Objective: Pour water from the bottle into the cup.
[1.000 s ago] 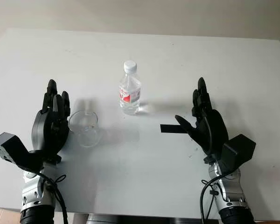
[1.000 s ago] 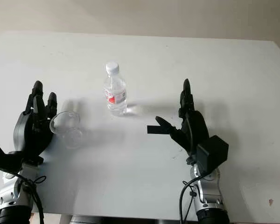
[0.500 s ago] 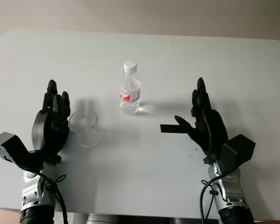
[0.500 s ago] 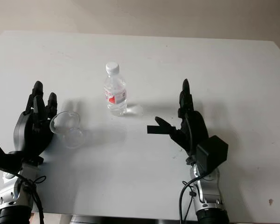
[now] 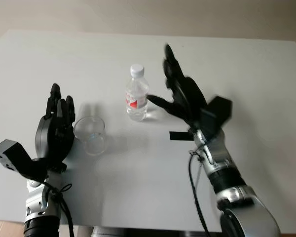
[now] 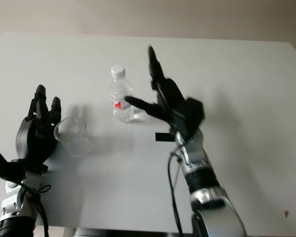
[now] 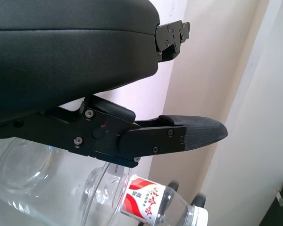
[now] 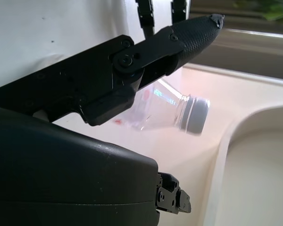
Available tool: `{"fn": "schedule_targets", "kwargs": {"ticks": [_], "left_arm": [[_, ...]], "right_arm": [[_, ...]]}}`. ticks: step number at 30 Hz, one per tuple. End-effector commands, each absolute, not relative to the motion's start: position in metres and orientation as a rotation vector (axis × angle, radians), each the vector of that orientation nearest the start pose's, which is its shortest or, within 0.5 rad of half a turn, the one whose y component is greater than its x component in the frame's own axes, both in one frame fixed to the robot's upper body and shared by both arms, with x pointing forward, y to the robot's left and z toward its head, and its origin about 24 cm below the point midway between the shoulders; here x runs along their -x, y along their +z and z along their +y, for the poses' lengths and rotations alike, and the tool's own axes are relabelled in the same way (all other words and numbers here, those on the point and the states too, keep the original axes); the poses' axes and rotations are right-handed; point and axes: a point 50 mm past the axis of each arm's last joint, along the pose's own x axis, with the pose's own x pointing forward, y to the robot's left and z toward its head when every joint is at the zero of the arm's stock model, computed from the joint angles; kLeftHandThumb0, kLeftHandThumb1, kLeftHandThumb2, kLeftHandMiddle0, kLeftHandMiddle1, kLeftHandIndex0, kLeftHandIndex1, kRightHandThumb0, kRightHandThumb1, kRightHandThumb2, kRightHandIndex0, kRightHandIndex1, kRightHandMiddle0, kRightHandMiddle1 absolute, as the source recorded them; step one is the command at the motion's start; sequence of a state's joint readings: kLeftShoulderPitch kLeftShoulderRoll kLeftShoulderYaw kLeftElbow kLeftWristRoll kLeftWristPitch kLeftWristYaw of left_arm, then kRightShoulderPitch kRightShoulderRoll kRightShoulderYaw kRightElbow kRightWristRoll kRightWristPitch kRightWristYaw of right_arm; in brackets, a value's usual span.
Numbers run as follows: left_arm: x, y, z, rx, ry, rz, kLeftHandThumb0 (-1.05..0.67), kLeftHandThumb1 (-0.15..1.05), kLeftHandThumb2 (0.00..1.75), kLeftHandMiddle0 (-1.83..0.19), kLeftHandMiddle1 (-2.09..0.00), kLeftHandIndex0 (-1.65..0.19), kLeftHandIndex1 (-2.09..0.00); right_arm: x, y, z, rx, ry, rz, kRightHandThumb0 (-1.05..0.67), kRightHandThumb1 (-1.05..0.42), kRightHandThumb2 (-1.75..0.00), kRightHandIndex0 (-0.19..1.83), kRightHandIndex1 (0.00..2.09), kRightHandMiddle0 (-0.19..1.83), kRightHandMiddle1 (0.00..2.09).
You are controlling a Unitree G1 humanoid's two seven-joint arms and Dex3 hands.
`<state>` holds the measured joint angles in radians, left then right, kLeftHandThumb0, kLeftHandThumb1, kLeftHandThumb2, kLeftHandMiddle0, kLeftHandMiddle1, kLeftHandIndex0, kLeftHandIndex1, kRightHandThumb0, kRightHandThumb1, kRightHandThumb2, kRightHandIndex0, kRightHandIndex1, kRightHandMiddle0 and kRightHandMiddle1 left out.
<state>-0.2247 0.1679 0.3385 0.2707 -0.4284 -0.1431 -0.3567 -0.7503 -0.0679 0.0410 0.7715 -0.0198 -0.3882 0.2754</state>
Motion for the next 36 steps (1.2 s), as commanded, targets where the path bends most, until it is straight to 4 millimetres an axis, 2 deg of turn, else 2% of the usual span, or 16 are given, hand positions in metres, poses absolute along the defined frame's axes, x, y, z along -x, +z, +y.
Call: {"fn": "schedule_targets", "kwargs": {"ticks": [1, 10, 20, 36], "left_arm": [[-0.282, 0.063, 0.243, 0.276, -0.017, -0.212, -0.78, 1.05, 0.46, 0.19, -0.04, 0.19, 0.00], [-0.281, 0.065, 0.245, 0.274, -0.010, -0.228, -0.77, 1.05, 0.46, 0.19, -0.05, 0.19, -0.02], [-0.282, 0.066, 0.245, 0.266, -0.020, -0.234, -0.77, 1.05, 0.45, 0.19, -0.04, 0.19, 0.00], [-0.279, 0.065, 0.246, 0.269, -0.004, -0.235, -0.77, 1.05, 0.46, 0.18, -0.05, 0.18, -0.01]], "right_arm": [[-0.373, 0.128, -0.082, 0.205, 0.482, -0.335, -1.03, -0.93, -0.06, -0.19, 0.00, -0.19, 0.00], [-0.383, 0.117, -0.069, 0.168, 0.512, -0.220, -1.04, -0.92, -0.05, -0.19, 0.00, -0.19, 0.00], [-0.383, 0.099, -0.069, 0.105, 0.536, -0.099, -0.98, -0.92, -0.06, -0.19, 0.00, -0.19, 0.00], [-0.381, 0.094, -0.053, 0.152, 0.567, -0.076, -0.96, -0.92, -0.05, -0.19, 0.00, -0.19, 0.00]]}}
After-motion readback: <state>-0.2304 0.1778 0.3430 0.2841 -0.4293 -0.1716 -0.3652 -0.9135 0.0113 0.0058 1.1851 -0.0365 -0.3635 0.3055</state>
